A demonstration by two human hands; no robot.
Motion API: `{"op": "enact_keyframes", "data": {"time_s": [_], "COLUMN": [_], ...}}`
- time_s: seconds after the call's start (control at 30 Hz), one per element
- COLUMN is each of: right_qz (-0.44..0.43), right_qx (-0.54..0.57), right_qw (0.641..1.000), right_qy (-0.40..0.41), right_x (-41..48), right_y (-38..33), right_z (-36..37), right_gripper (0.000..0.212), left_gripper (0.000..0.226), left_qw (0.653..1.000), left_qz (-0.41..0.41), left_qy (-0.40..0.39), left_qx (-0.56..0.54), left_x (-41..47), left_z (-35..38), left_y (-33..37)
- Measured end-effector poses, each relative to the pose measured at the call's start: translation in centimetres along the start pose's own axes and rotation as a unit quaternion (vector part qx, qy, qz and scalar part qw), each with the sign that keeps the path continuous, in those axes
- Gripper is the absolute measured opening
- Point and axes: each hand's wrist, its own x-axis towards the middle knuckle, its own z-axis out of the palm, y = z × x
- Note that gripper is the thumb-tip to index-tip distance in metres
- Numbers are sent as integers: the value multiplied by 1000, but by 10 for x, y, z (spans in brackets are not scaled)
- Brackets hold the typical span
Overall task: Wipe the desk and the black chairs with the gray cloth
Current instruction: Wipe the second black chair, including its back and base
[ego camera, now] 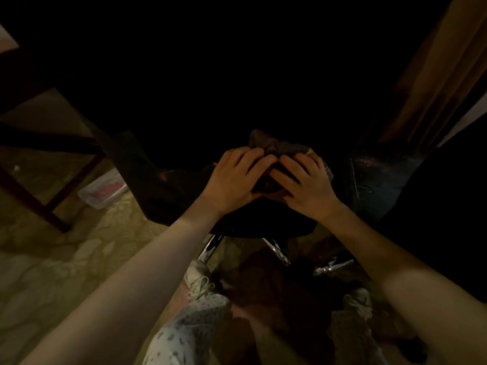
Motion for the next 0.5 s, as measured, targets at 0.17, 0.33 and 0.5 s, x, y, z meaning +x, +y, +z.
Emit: {"op": "enact_keyframes", "data": {"time_s": [0.17, 0.33, 0.5], "right_qz": [19, 35, 75], "right_qx": [24, 46, 115], "right_qw": [1000, 998, 986], "right_qy": [-4, -16, -96], "right_x": [-19, -31, -41], "right_y": [-6, -20, -47], "right_z": [19, 34, 41], "right_gripper": [41, 46, 51], "left_gripper": [61, 54, 47], "left_qw": [1000, 998, 995], "left_qz": [22, 35, 22], "left_qy": [-20, -53, -93], "left_qx": [8, 23, 30], "left_x": [-10, -22, -41], "left_z": [16, 22, 26], "left_y": [1, 1, 7]}}
